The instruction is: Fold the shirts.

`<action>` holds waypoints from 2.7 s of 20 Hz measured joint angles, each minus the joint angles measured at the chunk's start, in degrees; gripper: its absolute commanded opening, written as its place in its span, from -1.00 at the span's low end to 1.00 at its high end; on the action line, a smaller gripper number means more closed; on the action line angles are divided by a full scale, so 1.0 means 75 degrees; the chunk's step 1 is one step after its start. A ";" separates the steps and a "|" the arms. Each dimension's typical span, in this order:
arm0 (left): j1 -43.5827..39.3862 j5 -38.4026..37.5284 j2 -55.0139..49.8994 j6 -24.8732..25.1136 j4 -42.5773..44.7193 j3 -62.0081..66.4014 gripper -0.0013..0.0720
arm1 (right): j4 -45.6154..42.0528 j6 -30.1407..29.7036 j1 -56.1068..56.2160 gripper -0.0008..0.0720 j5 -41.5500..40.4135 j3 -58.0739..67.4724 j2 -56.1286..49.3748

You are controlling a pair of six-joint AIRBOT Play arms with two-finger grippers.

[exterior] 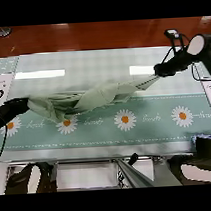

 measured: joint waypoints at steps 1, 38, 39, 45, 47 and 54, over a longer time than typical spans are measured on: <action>-0.0009 0.0023 -0.0388 0.0009 -0.0003 -0.0096 -0.90 | 0.0073 0.0105 0.0000 -0.94 -0.0178 -0.0015 -0.0280; -0.5421 0.1326 -0.3990 -0.2597 -0.0420 0.1014 0.55 | 0.0877 -0.0201 0.0000 -0.94 0.0090 -0.0041 -0.1332; -0.5415 0.1460 -0.4141 -0.2512 -0.0280 0.1233 0.55 | 0.0880 -0.0224 0.0000 -0.94 0.0102 -0.0041 -0.1332; -0.5184 0.1510 -0.4520 -0.2416 0.0525 0.2247 0.55 | 0.0874 -0.0303 0.0000 -0.94 -0.0015 -0.0041 -0.1332; -0.5214 0.1367 -0.4628 -0.2404 0.0627 0.2346 0.55 | 0.0871 -0.0306 0.0000 -0.94 -0.0052 -0.0041 -0.1332; -0.5552 0.1072 -0.4870 -0.2358 0.0761 0.2451 0.55 | 0.0863 -0.0312 0.0000 -0.94 -0.0093 -0.0041 -0.1332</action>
